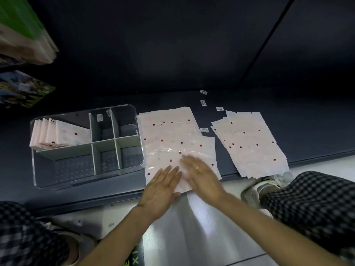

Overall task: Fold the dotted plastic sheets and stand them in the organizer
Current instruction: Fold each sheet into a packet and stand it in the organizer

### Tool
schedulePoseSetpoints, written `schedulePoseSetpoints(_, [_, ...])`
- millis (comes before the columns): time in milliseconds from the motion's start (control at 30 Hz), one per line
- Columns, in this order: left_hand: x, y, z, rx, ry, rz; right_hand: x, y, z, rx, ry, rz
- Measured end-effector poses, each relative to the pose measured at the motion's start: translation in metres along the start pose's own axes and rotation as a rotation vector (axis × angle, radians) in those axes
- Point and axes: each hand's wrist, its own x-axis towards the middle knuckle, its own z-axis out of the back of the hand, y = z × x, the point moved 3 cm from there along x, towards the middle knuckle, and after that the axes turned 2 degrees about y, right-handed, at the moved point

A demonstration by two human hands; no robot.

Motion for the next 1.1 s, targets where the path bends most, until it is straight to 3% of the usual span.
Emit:
schedulePoseSetpoints(67, [-0.003, 0.001, -0.001, 0.002, 0.021, 0.018, -0.015, 0.013, -0.015, -0.117, 0.098, 0.052])
schedulePoseSetpoints(200, [-0.009, 0.011, -0.007, 0.036, 0.142, 0.059, -0.041, -0.017, -0.016, -0.179, 0.279, -0.03])
schedulePoseSetpoints(400, [-0.031, 0.037, 0.005, -0.038, 0.113, 0.103, -0.066, -0.053, 0.011, -0.323, 0.191, 0.011])
schedulePoseSetpoints(533, [-0.032, 0.04, 0.0, -0.118, 0.096, 0.145, -0.045, -0.046, 0.012, -0.147, 0.062, -0.09])
schedulePoseSetpoints(700, [-0.028, 0.039, -0.001, -0.158, 0.024, 0.183, -0.022, -0.038, -0.004, -0.126, 0.171, -0.078])
schedulePoseSetpoints(833, [-0.017, 0.039, 0.008, -0.186, -0.053, 0.166, -0.015, -0.038, -0.002, -0.308, 0.235, -0.034])
schedulePoseSetpoints(1100, [0.015, 0.042, 0.026, -0.219, 0.124, 0.164, -0.002, -0.059, 0.032, 0.182, 0.4, -0.15])
